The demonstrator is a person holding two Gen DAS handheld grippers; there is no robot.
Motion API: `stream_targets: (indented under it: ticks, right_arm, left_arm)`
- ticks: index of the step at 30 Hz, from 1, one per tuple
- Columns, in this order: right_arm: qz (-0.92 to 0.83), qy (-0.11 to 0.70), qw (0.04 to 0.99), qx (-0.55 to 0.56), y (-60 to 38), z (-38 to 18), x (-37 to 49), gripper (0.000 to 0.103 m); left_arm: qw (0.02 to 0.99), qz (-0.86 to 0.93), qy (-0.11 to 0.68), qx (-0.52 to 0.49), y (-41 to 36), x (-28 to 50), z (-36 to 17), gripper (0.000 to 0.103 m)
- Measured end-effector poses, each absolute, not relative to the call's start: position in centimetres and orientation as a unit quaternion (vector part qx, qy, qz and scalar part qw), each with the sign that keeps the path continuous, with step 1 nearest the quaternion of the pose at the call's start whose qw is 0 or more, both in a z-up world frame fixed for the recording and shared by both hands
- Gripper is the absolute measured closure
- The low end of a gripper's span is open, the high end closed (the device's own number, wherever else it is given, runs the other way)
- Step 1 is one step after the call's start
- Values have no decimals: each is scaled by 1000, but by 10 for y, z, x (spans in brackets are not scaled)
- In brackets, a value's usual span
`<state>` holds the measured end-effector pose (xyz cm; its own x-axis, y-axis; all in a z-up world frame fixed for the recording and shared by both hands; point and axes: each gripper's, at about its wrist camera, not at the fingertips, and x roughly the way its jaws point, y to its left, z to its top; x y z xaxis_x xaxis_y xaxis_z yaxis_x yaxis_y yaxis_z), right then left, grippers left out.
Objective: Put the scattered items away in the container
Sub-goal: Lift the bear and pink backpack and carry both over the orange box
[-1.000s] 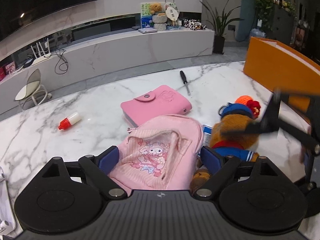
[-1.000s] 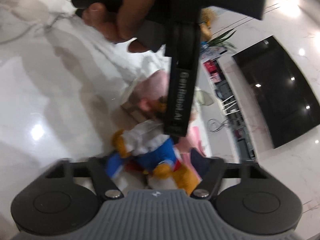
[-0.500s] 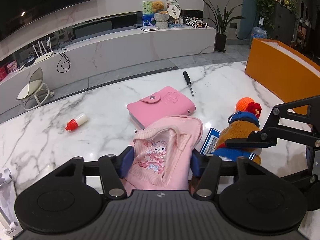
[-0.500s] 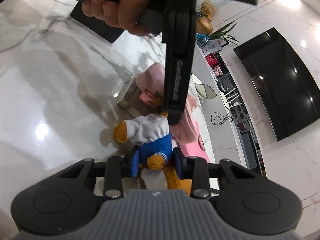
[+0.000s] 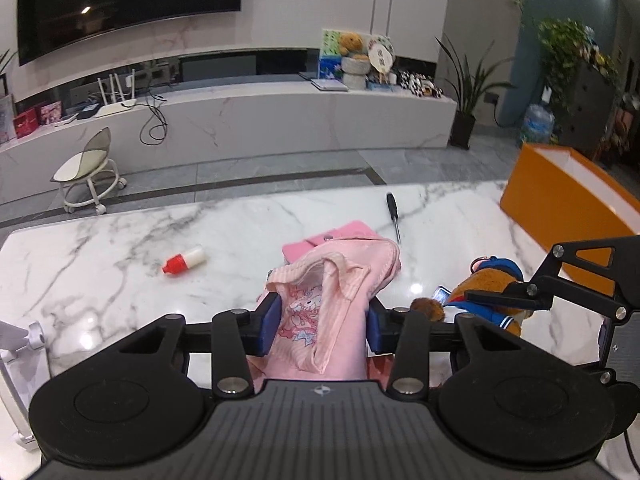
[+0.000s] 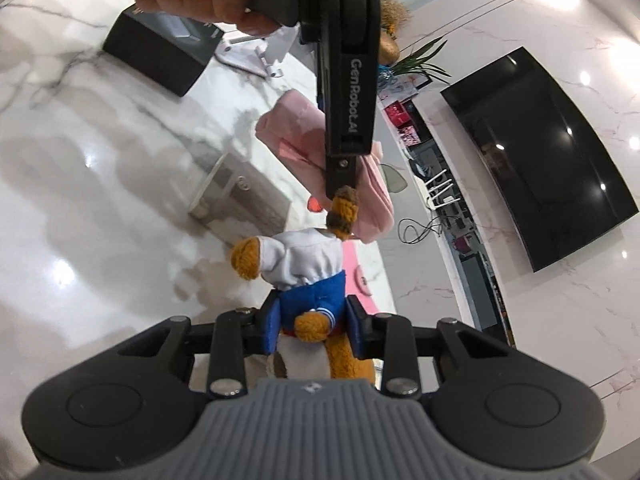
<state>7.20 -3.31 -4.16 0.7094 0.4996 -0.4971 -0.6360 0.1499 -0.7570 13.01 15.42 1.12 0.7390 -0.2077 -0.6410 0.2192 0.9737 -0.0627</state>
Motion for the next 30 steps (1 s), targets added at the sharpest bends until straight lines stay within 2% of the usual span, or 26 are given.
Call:
stream_targets:
  ticks: [12, 20, 30]
  right_arm:
    - [328, 31, 792, -513, -43, 0, 79, 68]
    - [269, -14, 841, -470, -66, 69, 90, 68]
    - [177, -62, 905, -382, -133, 161, 87, 68]
  left_arm:
    - [955, -102, 278, -10, 148, 118, 64, 55]
    - [973, -96, 208, -23, 131, 104, 126, 56]
    - [981, -155, 113, -1, 49, 91, 217, 56]
